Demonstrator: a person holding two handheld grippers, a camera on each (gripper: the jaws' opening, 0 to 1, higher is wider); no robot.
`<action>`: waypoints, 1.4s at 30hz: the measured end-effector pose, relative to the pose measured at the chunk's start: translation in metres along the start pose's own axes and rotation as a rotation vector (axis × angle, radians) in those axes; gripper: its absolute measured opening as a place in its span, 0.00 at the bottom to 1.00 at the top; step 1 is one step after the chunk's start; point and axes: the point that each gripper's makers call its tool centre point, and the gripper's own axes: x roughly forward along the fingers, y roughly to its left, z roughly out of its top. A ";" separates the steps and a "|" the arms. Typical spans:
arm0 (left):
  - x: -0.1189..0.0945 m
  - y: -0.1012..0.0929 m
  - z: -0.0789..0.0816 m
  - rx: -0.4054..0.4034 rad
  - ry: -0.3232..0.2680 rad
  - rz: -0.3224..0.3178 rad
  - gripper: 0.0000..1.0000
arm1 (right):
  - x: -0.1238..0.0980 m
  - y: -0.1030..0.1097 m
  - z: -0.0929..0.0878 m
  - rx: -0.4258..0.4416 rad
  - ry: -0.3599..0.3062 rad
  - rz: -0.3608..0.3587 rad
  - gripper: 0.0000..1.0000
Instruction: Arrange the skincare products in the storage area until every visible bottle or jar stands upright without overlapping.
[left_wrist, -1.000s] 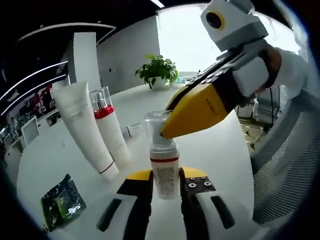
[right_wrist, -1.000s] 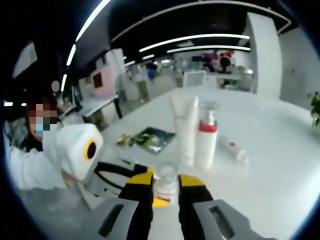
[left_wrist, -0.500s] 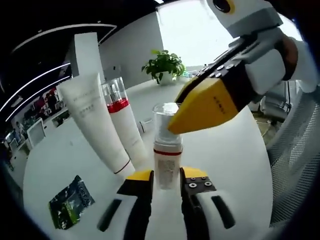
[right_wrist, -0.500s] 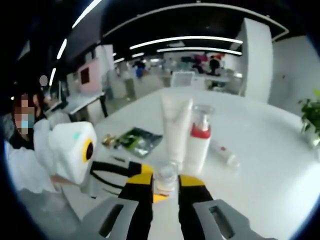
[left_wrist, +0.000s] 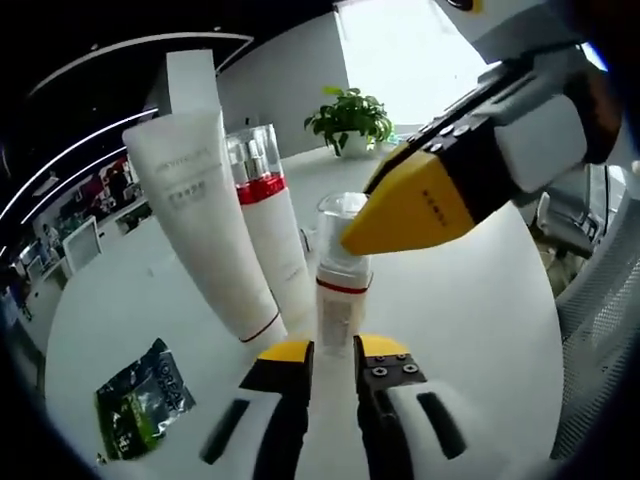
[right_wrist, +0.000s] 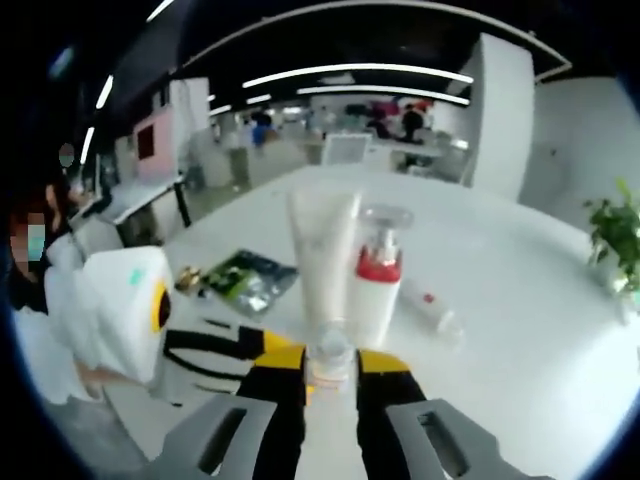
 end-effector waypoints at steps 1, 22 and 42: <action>0.001 -0.001 0.001 0.000 -0.006 -0.003 0.20 | 0.001 -0.002 0.001 0.003 0.001 -0.008 0.11; 0.011 0.000 0.015 0.009 -0.040 -0.018 0.19 | 0.011 -0.020 0.011 0.050 0.005 -0.114 0.12; 0.021 -0.025 0.021 -0.018 -0.079 -0.133 0.18 | 0.019 -0.024 0.015 0.088 -0.004 -0.158 0.12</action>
